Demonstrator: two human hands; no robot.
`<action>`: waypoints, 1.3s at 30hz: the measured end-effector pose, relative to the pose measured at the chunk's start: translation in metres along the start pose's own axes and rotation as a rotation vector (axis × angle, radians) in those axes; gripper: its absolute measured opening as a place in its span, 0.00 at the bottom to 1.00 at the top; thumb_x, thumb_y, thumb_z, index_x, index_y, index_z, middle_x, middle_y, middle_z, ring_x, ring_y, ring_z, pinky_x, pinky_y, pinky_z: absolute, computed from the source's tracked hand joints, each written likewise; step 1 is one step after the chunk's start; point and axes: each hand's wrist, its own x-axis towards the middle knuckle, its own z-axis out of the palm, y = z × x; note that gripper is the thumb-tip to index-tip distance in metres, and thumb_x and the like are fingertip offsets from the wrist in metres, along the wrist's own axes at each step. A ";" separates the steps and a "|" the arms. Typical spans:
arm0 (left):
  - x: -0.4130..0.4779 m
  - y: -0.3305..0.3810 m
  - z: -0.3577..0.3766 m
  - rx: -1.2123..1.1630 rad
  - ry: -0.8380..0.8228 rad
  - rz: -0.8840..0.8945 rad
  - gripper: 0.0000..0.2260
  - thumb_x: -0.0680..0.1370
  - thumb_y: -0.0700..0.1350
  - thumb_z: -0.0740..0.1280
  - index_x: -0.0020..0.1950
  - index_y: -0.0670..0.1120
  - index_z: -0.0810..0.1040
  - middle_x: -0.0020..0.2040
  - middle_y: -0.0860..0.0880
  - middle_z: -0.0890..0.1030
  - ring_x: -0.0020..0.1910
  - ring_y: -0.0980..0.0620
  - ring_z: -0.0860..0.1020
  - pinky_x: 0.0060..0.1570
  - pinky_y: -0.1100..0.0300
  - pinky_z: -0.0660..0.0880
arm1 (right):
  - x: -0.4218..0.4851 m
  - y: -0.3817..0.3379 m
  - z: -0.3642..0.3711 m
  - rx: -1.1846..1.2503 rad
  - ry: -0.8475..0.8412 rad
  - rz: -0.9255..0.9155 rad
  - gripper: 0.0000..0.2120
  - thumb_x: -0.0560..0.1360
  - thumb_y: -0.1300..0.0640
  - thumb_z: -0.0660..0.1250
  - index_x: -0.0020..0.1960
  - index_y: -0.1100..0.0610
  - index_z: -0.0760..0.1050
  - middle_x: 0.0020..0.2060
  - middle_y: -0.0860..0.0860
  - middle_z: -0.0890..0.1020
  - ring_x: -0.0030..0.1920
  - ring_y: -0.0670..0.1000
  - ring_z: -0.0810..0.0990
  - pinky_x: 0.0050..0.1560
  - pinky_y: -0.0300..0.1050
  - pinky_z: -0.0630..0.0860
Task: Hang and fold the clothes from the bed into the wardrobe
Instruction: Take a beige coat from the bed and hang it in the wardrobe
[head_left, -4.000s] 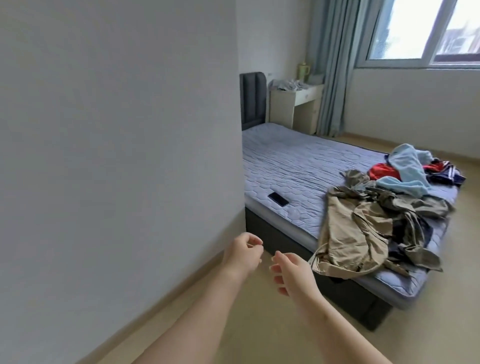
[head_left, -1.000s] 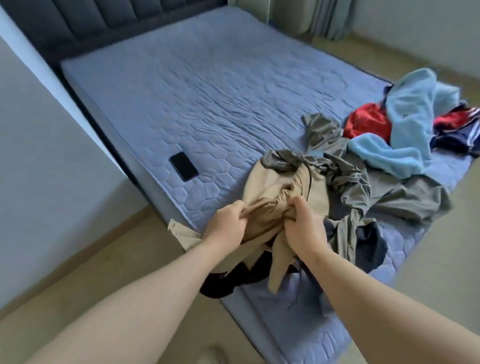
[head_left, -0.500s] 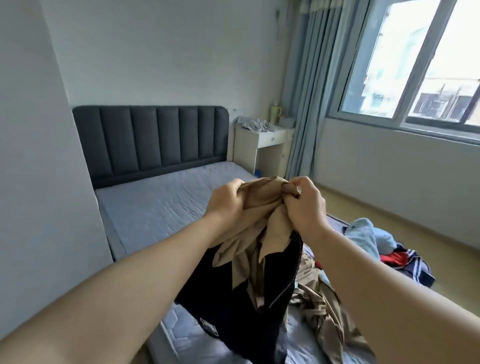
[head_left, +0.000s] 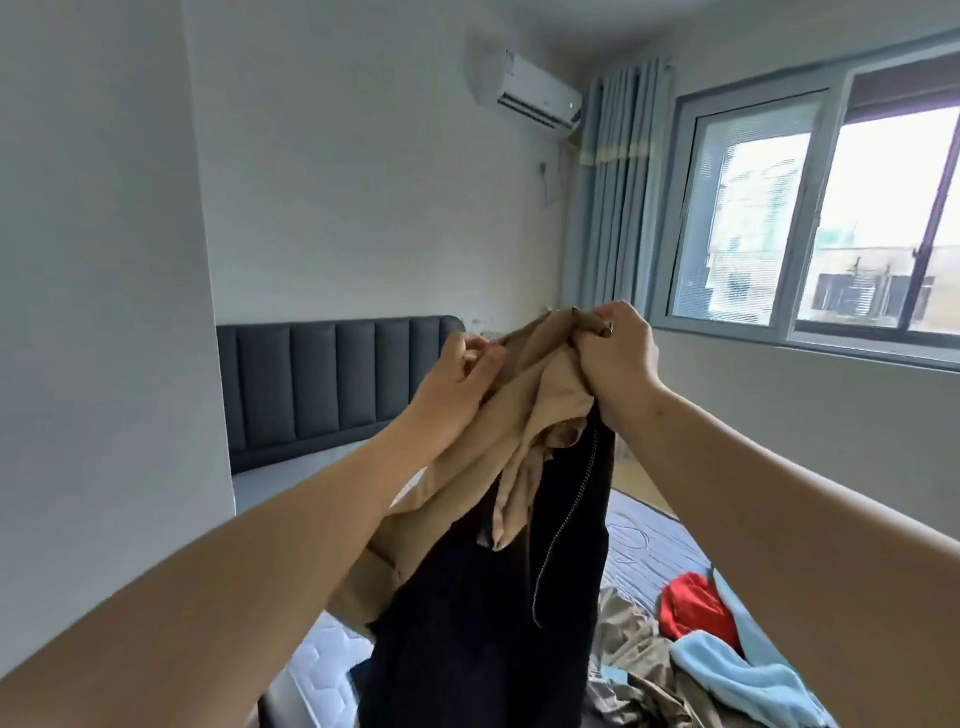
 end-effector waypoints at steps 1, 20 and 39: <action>-0.006 -0.003 0.000 -0.021 -0.097 -0.007 0.20 0.75 0.62 0.59 0.61 0.54 0.64 0.55 0.51 0.75 0.48 0.58 0.75 0.50 0.63 0.71 | -0.001 0.000 0.002 0.003 0.022 0.038 0.10 0.72 0.63 0.60 0.42 0.48 0.72 0.37 0.45 0.73 0.36 0.43 0.72 0.31 0.37 0.67; -0.032 -0.063 -0.027 0.220 -0.153 -0.541 0.05 0.73 0.40 0.69 0.47 0.40 0.78 0.42 0.45 0.77 0.39 0.50 0.74 0.37 0.61 0.69 | -0.017 0.059 -0.005 -0.158 0.078 0.276 0.08 0.73 0.63 0.60 0.48 0.52 0.72 0.39 0.50 0.73 0.40 0.53 0.72 0.44 0.42 0.67; 0.005 -0.007 -0.041 0.281 -0.094 -0.101 0.08 0.69 0.41 0.74 0.38 0.51 0.77 0.41 0.51 0.81 0.44 0.53 0.78 0.47 0.61 0.75 | -0.056 0.060 0.030 -0.198 -0.560 0.062 0.13 0.74 0.59 0.65 0.33 0.48 0.74 0.31 0.44 0.77 0.38 0.48 0.75 0.42 0.39 0.72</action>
